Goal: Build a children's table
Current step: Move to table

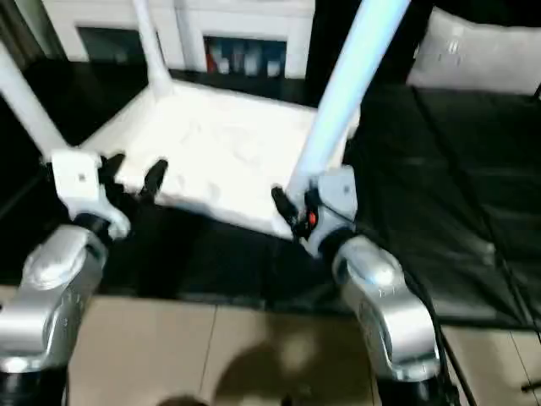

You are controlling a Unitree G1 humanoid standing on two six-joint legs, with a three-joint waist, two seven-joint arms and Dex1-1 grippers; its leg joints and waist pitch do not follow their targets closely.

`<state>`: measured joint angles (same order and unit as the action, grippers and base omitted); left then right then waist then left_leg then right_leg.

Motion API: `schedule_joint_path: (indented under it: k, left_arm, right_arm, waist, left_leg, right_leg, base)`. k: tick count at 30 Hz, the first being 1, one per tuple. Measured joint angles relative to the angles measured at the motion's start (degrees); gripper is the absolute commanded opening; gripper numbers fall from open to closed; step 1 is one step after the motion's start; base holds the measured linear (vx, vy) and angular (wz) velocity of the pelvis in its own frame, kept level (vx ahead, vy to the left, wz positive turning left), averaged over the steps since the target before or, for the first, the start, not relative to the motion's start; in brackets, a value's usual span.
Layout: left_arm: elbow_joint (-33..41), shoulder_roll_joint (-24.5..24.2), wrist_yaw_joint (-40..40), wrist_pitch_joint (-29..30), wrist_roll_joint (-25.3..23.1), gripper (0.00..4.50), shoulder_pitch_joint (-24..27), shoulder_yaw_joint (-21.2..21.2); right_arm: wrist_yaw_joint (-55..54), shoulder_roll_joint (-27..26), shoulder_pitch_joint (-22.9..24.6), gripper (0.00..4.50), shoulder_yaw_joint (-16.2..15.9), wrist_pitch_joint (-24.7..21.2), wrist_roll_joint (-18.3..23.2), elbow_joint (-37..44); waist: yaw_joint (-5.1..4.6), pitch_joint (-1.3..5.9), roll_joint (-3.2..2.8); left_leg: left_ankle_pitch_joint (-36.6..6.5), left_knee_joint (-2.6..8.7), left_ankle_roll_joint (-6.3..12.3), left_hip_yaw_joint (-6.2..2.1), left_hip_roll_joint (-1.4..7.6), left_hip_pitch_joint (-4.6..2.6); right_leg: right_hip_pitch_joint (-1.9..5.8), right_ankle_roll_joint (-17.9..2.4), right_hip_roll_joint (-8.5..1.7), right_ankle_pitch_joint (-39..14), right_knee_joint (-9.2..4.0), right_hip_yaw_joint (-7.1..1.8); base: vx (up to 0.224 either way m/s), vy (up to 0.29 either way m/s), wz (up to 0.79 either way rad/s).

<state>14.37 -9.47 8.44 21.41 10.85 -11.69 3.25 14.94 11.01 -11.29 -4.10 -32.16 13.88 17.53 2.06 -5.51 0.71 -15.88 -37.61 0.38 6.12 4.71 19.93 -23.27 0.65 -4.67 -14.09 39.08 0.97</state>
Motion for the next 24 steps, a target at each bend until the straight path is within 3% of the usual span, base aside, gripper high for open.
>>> schedule_joint_path:
  k: [1, 2, 3, 4, 5, 6, 7, 8, 9, 10, 11, 12, 13, 14, 15, 16, 17, 18, 19, 20, 21, 22, 23, 24]
  left_arm:
    - [0.0, 0.3, 0.0, 0.0, 0.0, 3.61, 0.0, -0.9]
    - [0.1, 0.5, 0.1, 0.0, 0.1, 3.61, -0.2, -1.6]
    - [0.1, 0.5, 0.1, 0.0, 0.1, 3.61, -0.2, -1.8]
    - [0.3, 0.5, 0.1, 0.0, 0.0, 3.61, -0.3, -1.7]
    - [0.4, 0.4, 0.1, 0.0, 0.0, 3.61, -0.3, -1.6]
    - [0.4, 0.0, 0.1, 0.0, 0.0, 3.61, -0.2, -1.2]
    - [0.4, -0.2, 0.1, 0.0, 0.0, 3.61, -0.2, -0.8]
    - [0.3, -0.4, 0.1, 0.0, 0.0, 3.61, -0.1, -0.5]
    - [0.3, -0.6, 0.1, 0.0, -0.1, 3.61, -0.1, -0.1]
    - [0.3, -0.7, 0.0, 0.0, -0.3, 3.61, -0.1, 0.2]
    - [0.3, -0.7, 0.0, 0.0, -0.5, 3.61, -0.1, 0.4]
    - [0.3, -0.5, 0.0, 0.0, -0.5, 3.61, -0.2, 0.3]
    - [0.3, -0.3, 0.1, -0.1, -0.5, 3.61, -0.3, 0.0]
    - [0.3, 0.2, 0.1, -0.1, -0.5, 3.61, -0.4, -1.0]
    - [0.3, 0.6, 0.2, -0.1, -0.5, 3.61, -0.4, -2.0]
    - [0.3, 0.6, 0.2, -0.1, -0.5, 3.61, -0.4, -2.1]
    - [0.4, 0.4, 0.2, -0.1, -0.5, 3.61, -0.4, -1.9]
    - [0.3, -0.3, 0.2, -0.1, -0.5, 3.61, -0.2, -1.4]
    - [0.3, -0.7, 0.2, -0.1, -0.5, 3.61, -0.2, -0.9]
    - [0.1, -0.7, 0.1, -0.1, -0.6, 3.61, -0.2, -0.3]
    - [0.1, -0.7, 0.1, -0.1, -0.6, 3.61, -0.2, -0.1]
    - [0.1, -0.8, 0.1, -0.1, -0.6, 3.61, -0.2, -0.1]
    - [0.1, -0.8, 0.1, -0.1, -0.6, 3.61, -0.3, -0.1]
    - [0.1, -0.7, 0.1, -0.1, -0.6, 3.61, -0.3, -0.3]
  right_arm:
    - [0.0, 0.4, 0.1, 1.88, 0.5, -0.2, 0.0, -0.2]
    - [0.0, 0.6, 0.2, 1.88, 1.3, -0.4, -0.1, -0.3]
    - [0.0, 0.9, 0.2, 1.88, 1.7, -0.4, -0.1, -0.2]
    - [0.0, 1.1, 0.1, 1.88, 2.0, -0.3, -0.1, 0.0]
    - [0.0, 1.1, 0.1, 1.88, 2.4, -0.2, -0.1, 0.1]
    - [0.0, 0.9, 0.1, 1.88, 2.5, -0.2, -0.1, 0.1]
    - [0.2, 0.8, 0.1, 1.88, 1.9, -0.2, 0.0, 0.1]
    - [0.4, 0.7, 0.2, 1.88, 1.2, -0.2, 0.0, 0.1]
    - [0.6, 0.4, 0.2, 1.88, 0.7, -0.2, 0.1, 0.1]
    - [0.6, 0.4, 0.2, 1.88, 0.6, -0.1, 0.1, 0.1]
    - [0.6, 0.6, 0.4, 1.88, 0.6, 0.0, 0.0, 0.1]
    - [0.6, 0.8, 0.5, 1.88, 0.8, 0.1, 0.0, 0.1]
    - [0.6, 1.2, 0.7, 1.88, 1.2, 0.2, 0.0, 0.1]
    - [0.5, 1.5, 1.4, 1.88, 1.8, 0.2, 0.0, 0.0]
    - [0.5, 1.7, 1.8, 1.88, 2.2, 0.2, 0.0, -0.3]
    - [0.5, 1.8, 1.9, 1.88, 2.5, 0.2, -0.1, -0.3]
    - [0.5, 1.7, 1.7, 1.88, 2.6, 0.4, -0.1, -0.3]
    - [0.6, 1.1, 1.7, 1.88, 2.4, 0.4, 0.0, -0.3]
    - [0.6, 0.5, 1.5, 1.88, 1.4, 0.4, 0.0, -0.3]
    - [0.8, 0.2, 1.3, 1.88, 0.4, 0.4, 0.0, -0.3]
    - [0.8, 0.2, 1.3, 1.88, 0.2, 0.4, 0.0, -0.3]
    - [0.8, 0.3, 1.2, 1.88, 0.3, 0.5, 0.0, -0.3]
    - [0.7, 0.4, 1.2, 1.88, 0.3, 0.6, 0.0, -0.3]
    - [0.6, 0.4, 1.2, 1.88, 0.3, 1.0, 0.0, -0.3]
  waist:
    - [0.39, -0.13, -0.36]
    - [0.76, -0.2, -0.54]
    - [1.01, -0.24, -0.79]
    - [1.11, -0.2, -1.35]
    - [1.22, -0.31, -2.37]
    - [1.03, -0.29, -2.4]
    - [0.49, -0.26, -2.35]
    - [-0.02, -0.33, -2.28]
    - [-0.57, -0.3, -2.23]
    - [-1.07, -0.24, -1.94]
    - [-1.77, -0.21, -1.57]
    - [-1.79, -0.12, -1.29]
    - [-1.56, -0.02, -1.31]
    - [-1.0, 0.06, -1.52]
    - [-0.17, 0.03, -1.65]
    - [0.12, 0.05, -2.17]
    - [0.38, 0.03, -2.92]
    - [-0.25, 0.03, -3.17]
    - [-0.43, -0.1, -2.86]
    - [-0.75, -0.05, -2.63]
    - [-0.94, -0.04, -2.59]
    - [-0.97, 0.08, -2.34]
    - [-1.04, 0.05, -1.9]
    - [-1.09, 0.04, -0.45]
  left_leg:
    - [-0.7, -0.83, 2.34, -0.15, 0.17, -0.05]
    - [-0.8, -1.8, 2.67, -0.41, 0.19, 0.23]
    - [-0.7, -1.99, 2.38, -0.7, 0.41, 0.25]
    - [-0.6, -0.85, 2.25, -0.85, 1.17, 0.26]
    - [0.9, -0.11, -0.7, -0.93, 2.26, 0.02]
    - [1.0, 0.15, -1.85, -1.03, 2.6, -0.1]
    - [1.0, 0.65, -1.88, -1.01, 2.6, -0.39]
    - [1.0, 1.0, -1.81, -1.05, 2.54, -0.57]
    - [0.8, 1.16, -1.51, -1.08, 2.29, -0.88]
    - [0.6, 1.17, -1.3, -1.06, 1.79, -1.18]
    - [0.3, 1.22, -1.04, -0.94, 1.3, -1.61]
    - [0.2, 1.32, -0.92, -0.6, 1.08, -1.5]
    - [-0.3, 0.69, 1.15, -0.42, 0.9, -0.65]
    - [-0.6, -0.86, 4.25, -0.51, 1.19, 0.18]
    - [0.0, -2.47, 6.12, -0.85, 1.35, 1.33]
    - [0.6, -1.69, 5.22, -0.96, 1.94, 2.19]
    - [1.3, -0.67, 2.75, -1.08, 2.68, 2.51]
    - [1.2, -0.31, -1.0, -1.91, 3.09, 1.62]
    - [1.1, 0.0, -0.95, -1.83, 2.74, 1.35]
    - [0.8, 0.02, -0.67, -1.85, 2.29, 1.04]
    - [0.7, 0.03, -0.53, -1.79, 2.08, 0.75]
    - [0.6, 0.07, -0.47, -1.56, 1.75, 0.55]
    - [0.5, 0.1, -0.53, -1.22, 1.29, 0.29]
    - [0.3, 0.07, -0.79, -0.59, 0.03, 0.08]
  right_leg:
    - [0.66, -0.2, 0.38, 0.1, -0.82, 0.03]
    - [1.55, -0.4, 0.69, 0.2, -1.65, 0.04]
    - [2.35, -0.5, 1.07, 0.3, -2.23, 0.09]
    - [2.97, -0.5, 1.62, 0.3, -2.61, 0.41]
    - [3.82, -0.6, 2.31, 0.1, -2.96, 1.38]
    - [3.99, -0.7, 2.38, 0.2, -3.32, 1.64]
    - [3.97, -1.3, 2.37, 0.2, -3.89, 1.7]
    - [3.52, -2.8, 2.28, -0.1, -3.93, 1.97]
    - [3.47, -4.8, 2.03, -0.7, -3.25, 2.24]
    - [3.31, -5.3, 1.41, -0.9, -2.45, 2.35]
    - [3.4, -4.5, 0.95, -1.7, -1.75, 1.94]
    - [3.91, -2.7, 0.75, -1.7, -2.05, 1.5]
    - [4.3, -0.3, 0.86, -1.5, -2.53, 1.27]
    - [4.58, -0.4, 1.13, -1.5, -2.98, 1.18]
    - [5.0, -0.5, 1.44, -1.6, -3.43, 1.35]
    - [5.42, -0.6, 1.84, -1.6, -3.79, 1.82]
    - [5.86, -0.7, 2.53, -1.8, -3.9, 2.39]
    - [6.0, -1.1, 2.7, -2.2, -3.9, 2.93]
    - [5.14, -3.3, 2.44, -2.9, -2.54, 2.97]
    - [3.98, -4.0, 2.11, -3.5, 0.54, 2.82]
    - [3.05, -3.4, 1.99, -3.7, 2.38, 2.67]
    - [1.8, -2.5, 1.69, -3.6, 3.26, 2.46]
    - [0.85, -1.8, 1.19, -3.3, 2.77, 2.12]
    - [0.69, 0.4, 0.2, -1.2, 0.33, 0.46]
  base:
    - [0.032, -0.094, 0.02]
    - [0.024, -0.066, -0.07]
    - [0.0, 0.0, 0.0]
    - [0.0, 0.0, 0.0]
    - [0.07, 0.022, -0.05]
    - [0.115, 0.05, 0.0]
    - [0.115, 0.05, 0.0]
    - [0.115, 0.055, 0.02]
    - [0.094, 0.044, 0.03]
    - [0.094, 0.044, 0.03]
    - [0.098, 0.01, 0.1]
    - [0.121, -0.011, 0.09]
    - [0.121, -0.011, 0.09]
    - [0.123, -0.008, 0.01]
    - [0.072, -0.008, -0.02]
    - [0.072, -0.008, -0.02]
    - [0.087, 0.004, -0.07]
    - [0.15, 0.016, -0.03]
    - [0.15, 0.016, -0.03]
    - [0.124, 0.011, 0.06]
    - [0.064, -0.001, 0.07]
    - [0.064, -0.001, 0.07]
    - [0.0, 0.0, 0.0]
    - [0.047, -0.084, 0.06]
